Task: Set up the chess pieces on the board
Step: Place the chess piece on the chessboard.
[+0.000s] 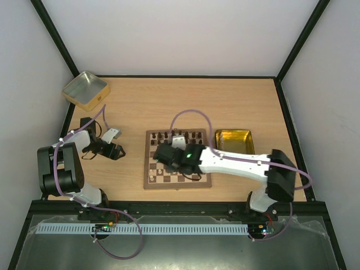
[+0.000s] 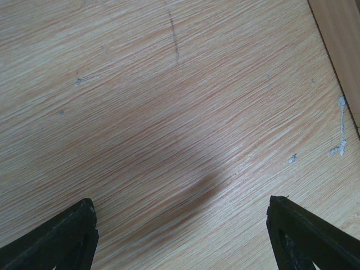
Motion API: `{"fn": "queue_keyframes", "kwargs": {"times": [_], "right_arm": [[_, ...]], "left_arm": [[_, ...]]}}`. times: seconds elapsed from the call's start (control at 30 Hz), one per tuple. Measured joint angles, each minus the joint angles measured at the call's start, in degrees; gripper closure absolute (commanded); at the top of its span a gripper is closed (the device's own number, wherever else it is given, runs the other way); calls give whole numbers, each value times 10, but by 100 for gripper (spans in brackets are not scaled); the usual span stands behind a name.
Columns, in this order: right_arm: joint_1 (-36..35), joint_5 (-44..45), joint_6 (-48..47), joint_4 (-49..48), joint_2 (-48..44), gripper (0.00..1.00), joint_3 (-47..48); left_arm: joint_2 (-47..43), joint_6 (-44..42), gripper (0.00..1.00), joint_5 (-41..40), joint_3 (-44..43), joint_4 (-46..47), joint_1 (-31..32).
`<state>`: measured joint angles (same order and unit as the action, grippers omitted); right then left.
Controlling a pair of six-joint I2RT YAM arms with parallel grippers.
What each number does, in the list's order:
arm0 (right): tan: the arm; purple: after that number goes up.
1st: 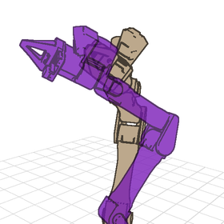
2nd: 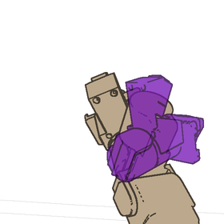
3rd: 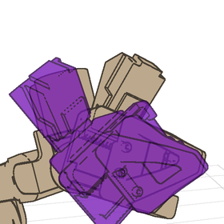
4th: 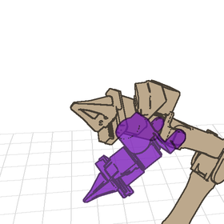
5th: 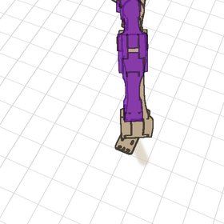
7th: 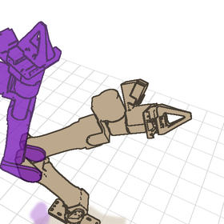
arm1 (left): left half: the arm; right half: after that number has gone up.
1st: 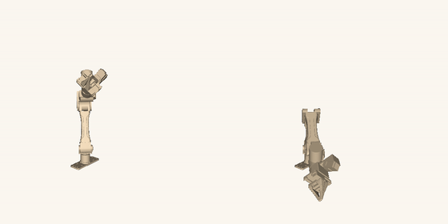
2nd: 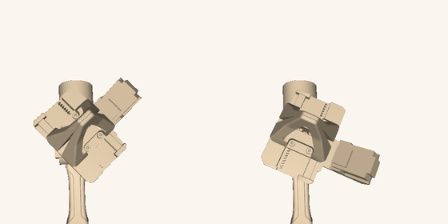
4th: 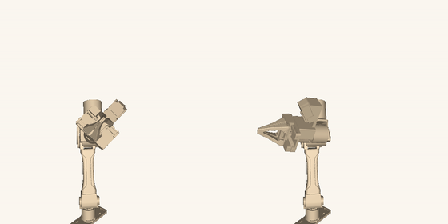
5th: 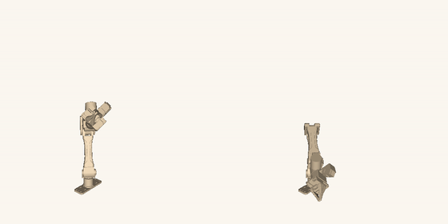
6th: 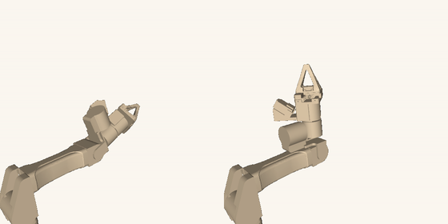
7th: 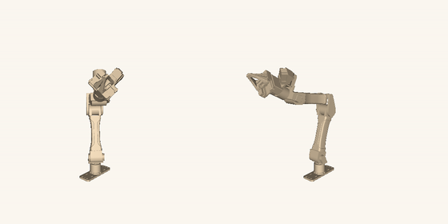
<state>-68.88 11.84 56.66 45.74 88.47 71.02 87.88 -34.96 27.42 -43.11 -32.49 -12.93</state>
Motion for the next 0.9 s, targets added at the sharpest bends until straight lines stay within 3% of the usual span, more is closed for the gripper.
{"fn": "queue_keyframes", "kwargs": {"times": [0.27,0.9], "right_arm": [[-73,-29,27,-19,108,98,45],[-75,-68,39,-60,162,98,47]], "left_arm": [[0,0,17,0,0,0,0],[0,0,17,0,0,0,0]]}}
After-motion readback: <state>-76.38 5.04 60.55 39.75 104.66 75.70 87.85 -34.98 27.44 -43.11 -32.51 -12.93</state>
